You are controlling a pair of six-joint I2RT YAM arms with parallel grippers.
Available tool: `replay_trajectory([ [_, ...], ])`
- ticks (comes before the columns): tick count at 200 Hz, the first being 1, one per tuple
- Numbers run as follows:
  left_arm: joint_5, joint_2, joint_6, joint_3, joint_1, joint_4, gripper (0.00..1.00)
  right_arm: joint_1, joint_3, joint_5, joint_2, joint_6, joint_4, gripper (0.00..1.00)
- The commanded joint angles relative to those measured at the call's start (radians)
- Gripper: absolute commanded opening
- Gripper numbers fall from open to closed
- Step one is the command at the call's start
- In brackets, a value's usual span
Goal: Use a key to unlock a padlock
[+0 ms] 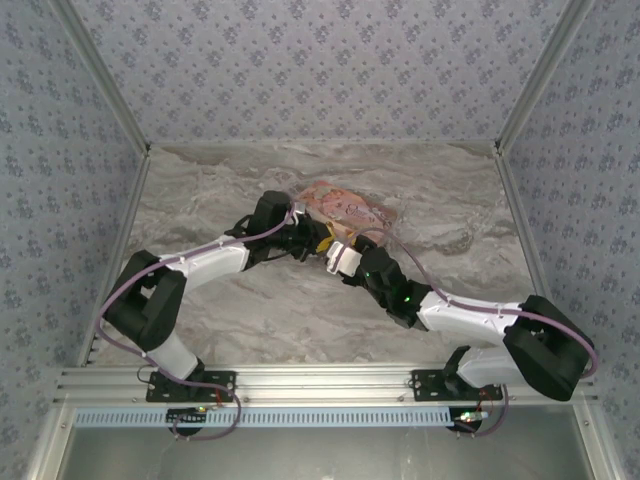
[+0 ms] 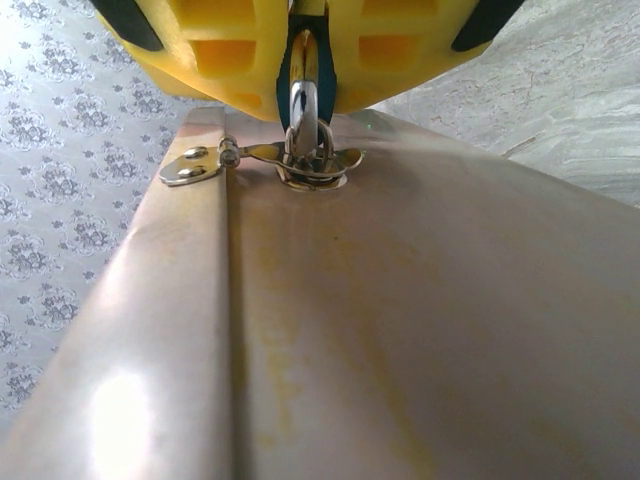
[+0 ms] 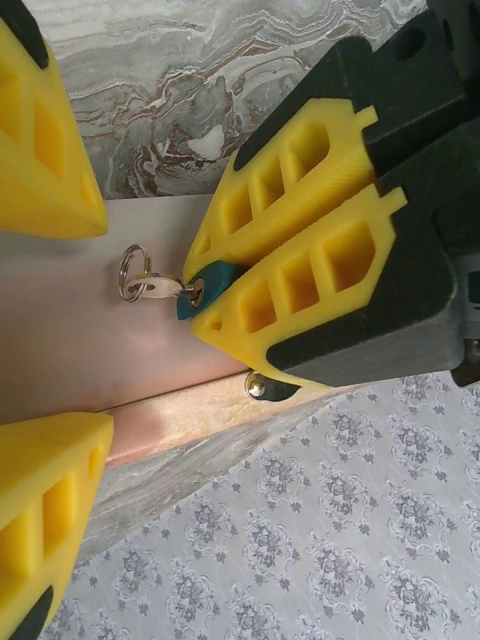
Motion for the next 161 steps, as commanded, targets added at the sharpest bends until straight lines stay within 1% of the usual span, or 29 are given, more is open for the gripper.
replay_trajectory([
  [1, 0.031, -0.069, 0.064, 0.039, 0.005, 0.029, 0.00, 0.006, 0.015, 0.022, -0.037, -0.009, -0.002, 0.51],
  [52, 0.015, -0.084, 0.140, 0.076, 0.006, -0.045, 0.00, -0.007, 0.007, 0.019, -0.070, -0.015, -0.031, 0.53],
  [123, 0.003, -0.087, 0.142, 0.097, 0.006, -0.088, 0.00, -0.010, 0.022, 0.001, -0.068, -0.017, -0.024, 0.53],
  [161, -0.018, -0.091, 0.126, 0.105, 0.006, -0.120, 0.00, -0.023, 0.026, -0.024, -0.070, 0.007, -0.041, 0.54],
])
